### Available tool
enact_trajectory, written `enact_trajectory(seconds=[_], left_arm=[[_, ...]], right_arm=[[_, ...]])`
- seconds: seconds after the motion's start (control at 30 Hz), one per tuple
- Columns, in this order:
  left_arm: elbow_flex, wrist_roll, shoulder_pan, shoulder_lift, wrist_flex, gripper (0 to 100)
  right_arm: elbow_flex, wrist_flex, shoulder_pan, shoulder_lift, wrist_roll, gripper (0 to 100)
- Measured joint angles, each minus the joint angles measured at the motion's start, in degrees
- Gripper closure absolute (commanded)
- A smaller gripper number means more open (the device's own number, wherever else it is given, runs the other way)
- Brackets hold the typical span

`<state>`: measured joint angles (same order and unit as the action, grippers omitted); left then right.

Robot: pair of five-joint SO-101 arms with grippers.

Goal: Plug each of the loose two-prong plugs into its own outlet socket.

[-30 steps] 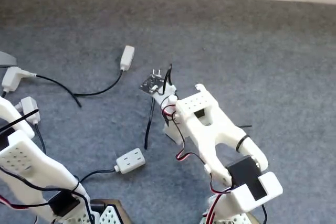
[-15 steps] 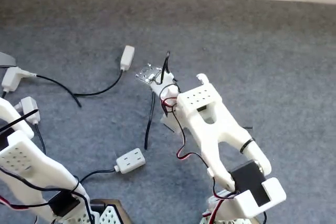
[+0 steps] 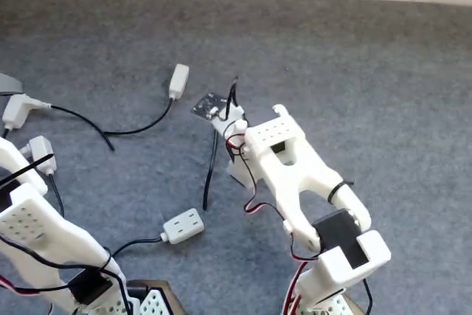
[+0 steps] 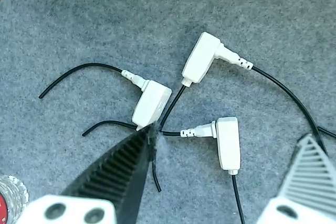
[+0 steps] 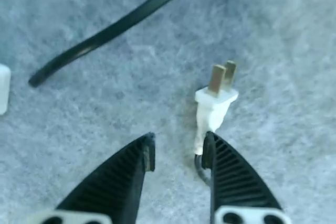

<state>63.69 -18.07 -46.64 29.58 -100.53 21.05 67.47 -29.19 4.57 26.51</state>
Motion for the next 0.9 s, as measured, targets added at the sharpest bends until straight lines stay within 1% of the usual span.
enact_trajectory(seconds=[0.1, 0.27, 0.43, 0.67, 0.73, 0.8, 0.83, 0.9], left_arm=[[0.00, 0.00, 0.00, 0.00, 0.00, 61], [0.00, 0.00, 0.00, 0.00, 0.00, 61], [0.00, 0.00, 0.00, 0.00, 0.00, 61], [0.00, 0.00, 0.00, 0.00, 0.00, 61], [0.00, 0.00, 0.00, 0.00, 0.00, 61], [0.00, 0.00, 0.00, 0.00, 0.00, 61], [0.00, 0.00, 0.00, 0.00, 0.00, 61], [0.00, 0.00, 0.00, 0.00, 0.00, 61]], right_arm=[[0.00, -0.79, 0.97, 0.00, 0.18, 84.7], [0.00, -2.02, 3.16, 0.00, 2.64, 84.7], [3.69, -5.71, 3.60, 0.00, 2.90, 84.7], [4.92, -6.42, 3.60, 0.00, 3.08, 84.8], [4.92, -6.51, 3.60, 0.00, 3.08, 88.9], [4.92, -6.51, 3.69, 0.00, 3.08, 98.3], [4.92, -6.68, 3.69, 0.00, 3.08, 99.8], [5.01, -7.38, 3.69, 0.00, 3.08, 97.6]])
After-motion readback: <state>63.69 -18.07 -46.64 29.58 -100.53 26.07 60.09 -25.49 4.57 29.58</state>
